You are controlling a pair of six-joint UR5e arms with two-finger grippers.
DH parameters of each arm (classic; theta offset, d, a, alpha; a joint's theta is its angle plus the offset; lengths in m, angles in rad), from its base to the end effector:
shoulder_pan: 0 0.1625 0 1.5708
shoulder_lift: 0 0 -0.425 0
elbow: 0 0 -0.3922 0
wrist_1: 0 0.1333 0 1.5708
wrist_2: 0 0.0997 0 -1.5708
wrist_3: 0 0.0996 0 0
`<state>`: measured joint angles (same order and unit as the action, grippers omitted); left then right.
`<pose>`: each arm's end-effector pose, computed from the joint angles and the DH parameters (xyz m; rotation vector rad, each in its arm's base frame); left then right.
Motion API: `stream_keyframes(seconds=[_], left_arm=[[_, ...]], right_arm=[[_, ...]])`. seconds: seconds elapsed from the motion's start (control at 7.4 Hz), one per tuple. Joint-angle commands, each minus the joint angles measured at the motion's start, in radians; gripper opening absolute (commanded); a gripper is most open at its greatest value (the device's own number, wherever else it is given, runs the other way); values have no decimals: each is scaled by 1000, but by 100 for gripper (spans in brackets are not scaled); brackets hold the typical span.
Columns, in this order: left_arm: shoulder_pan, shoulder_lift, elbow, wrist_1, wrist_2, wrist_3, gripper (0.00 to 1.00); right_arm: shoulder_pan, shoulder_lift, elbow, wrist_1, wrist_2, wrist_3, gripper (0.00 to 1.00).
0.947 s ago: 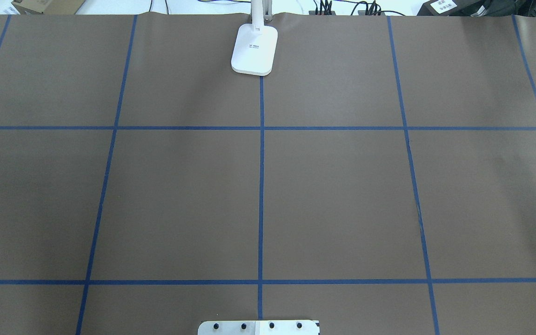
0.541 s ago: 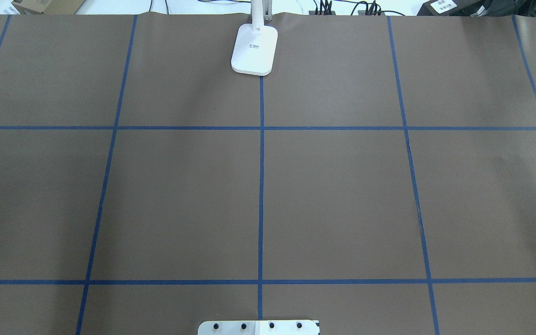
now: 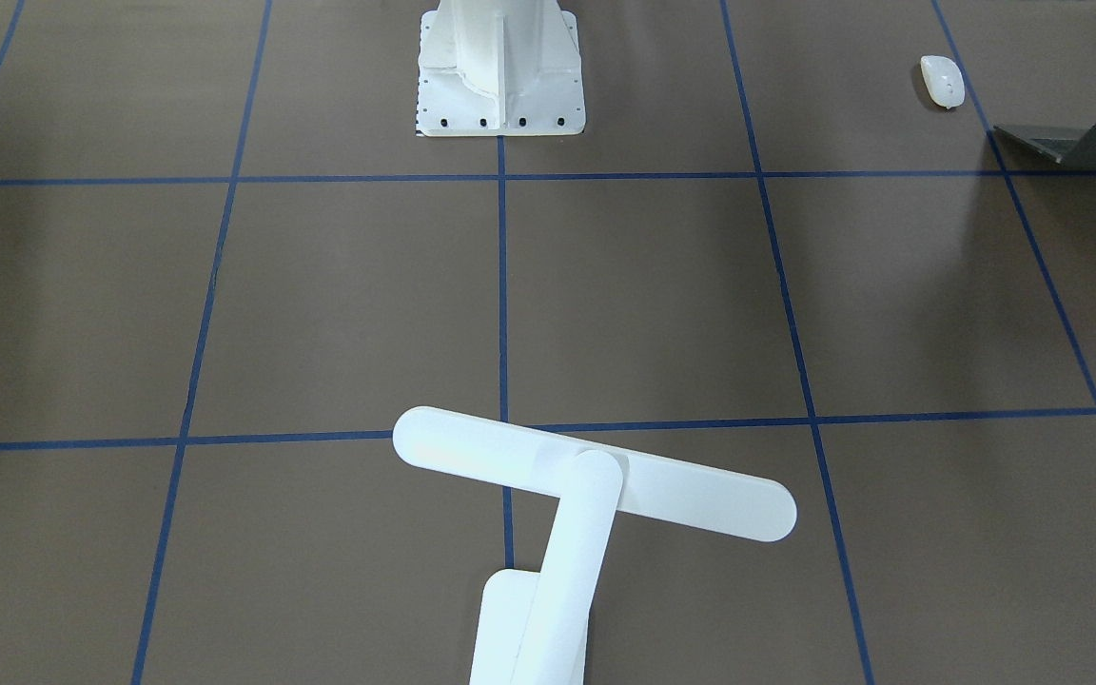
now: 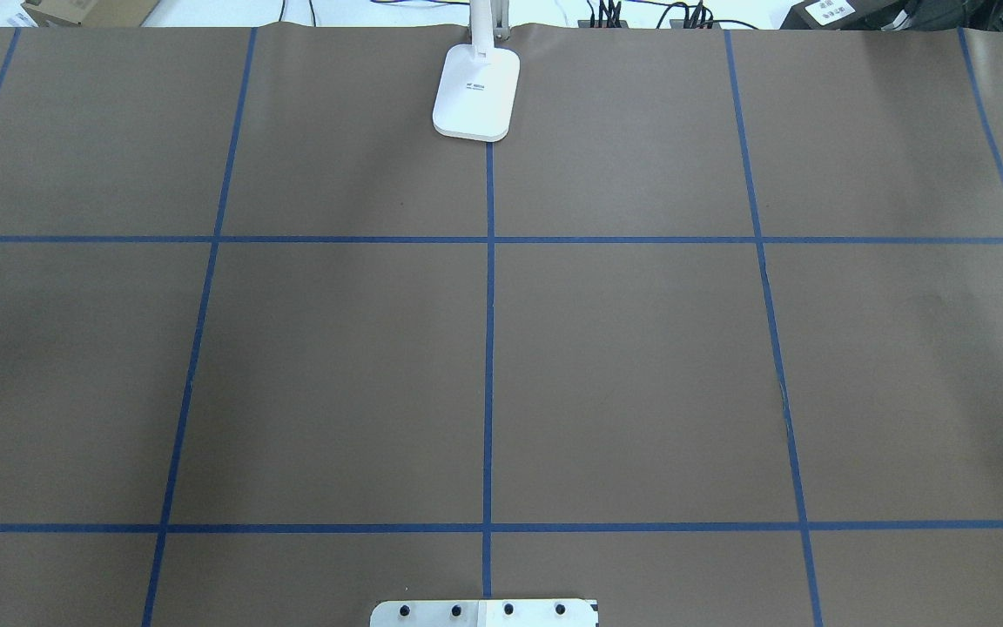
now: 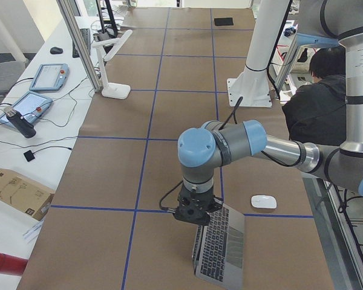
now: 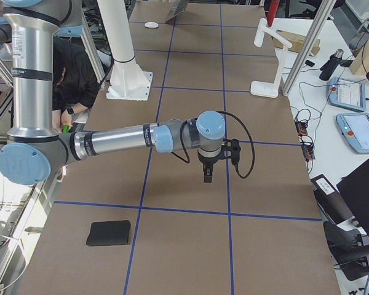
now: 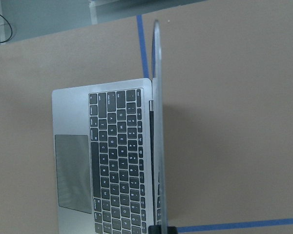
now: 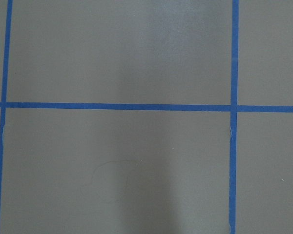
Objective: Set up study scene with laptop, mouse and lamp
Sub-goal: 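Lower the open silver laptop onto the table with the left gripper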
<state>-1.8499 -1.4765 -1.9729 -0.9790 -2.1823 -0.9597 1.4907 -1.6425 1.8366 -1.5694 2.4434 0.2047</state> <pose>-0.1852 -0.3699 0.5730 -0.4965 0.5166 -1.2764 0.0196 -0.4677 0.5542 0.0576 -0.8866 0.0310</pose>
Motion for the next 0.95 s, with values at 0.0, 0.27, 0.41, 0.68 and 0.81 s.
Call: stream_keyframes(seconds=[0.0,0.27,0.41,0.68,0.81], left_arm=[[84,-259,-3,164,-22,-166,0],[294,-445,2,188,-102,-426,0],[402,-555,34,187,-123,-573,0],[503,-724,100,186,-139,-784,0],[526,-782,126,186,-178,-866,0]], right_arm=[[2,-7,12,0,-6,2,100],[0,-31,12,6,-13,2,100],[0,-51,15,8,-15,2,100],[0,-59,32,6,-14,4,100],[-1,-57,32,5,-14,4,100]])
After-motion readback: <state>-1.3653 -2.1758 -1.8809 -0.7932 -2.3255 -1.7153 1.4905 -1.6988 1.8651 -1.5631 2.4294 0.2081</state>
